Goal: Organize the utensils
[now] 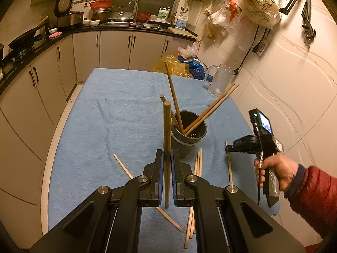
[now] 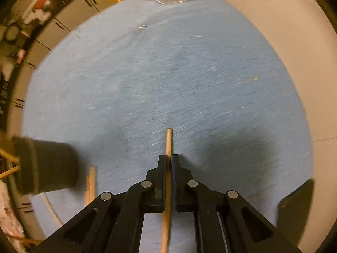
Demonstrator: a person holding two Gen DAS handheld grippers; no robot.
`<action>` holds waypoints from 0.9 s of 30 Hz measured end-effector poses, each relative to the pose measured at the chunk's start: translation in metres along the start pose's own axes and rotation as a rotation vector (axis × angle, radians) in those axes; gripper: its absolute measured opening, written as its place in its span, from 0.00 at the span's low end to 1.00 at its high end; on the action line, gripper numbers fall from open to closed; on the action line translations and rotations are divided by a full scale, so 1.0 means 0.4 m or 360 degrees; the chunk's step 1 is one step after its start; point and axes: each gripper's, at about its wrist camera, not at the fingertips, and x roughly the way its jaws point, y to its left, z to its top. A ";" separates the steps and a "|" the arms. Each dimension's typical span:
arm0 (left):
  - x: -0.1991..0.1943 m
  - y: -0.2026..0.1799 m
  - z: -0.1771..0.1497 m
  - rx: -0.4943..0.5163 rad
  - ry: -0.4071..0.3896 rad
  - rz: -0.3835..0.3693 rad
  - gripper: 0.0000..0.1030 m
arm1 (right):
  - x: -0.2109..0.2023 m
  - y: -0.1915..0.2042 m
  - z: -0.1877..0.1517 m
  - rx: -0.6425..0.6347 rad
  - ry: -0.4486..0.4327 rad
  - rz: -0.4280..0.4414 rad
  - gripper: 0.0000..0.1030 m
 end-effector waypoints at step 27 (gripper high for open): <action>-0.052 -0.086 0.024 0.0047 -0.0120 0.0014 0.06 | -0.472 0.005 -0.247 -0.0250 -0.0922 0.0493 0.00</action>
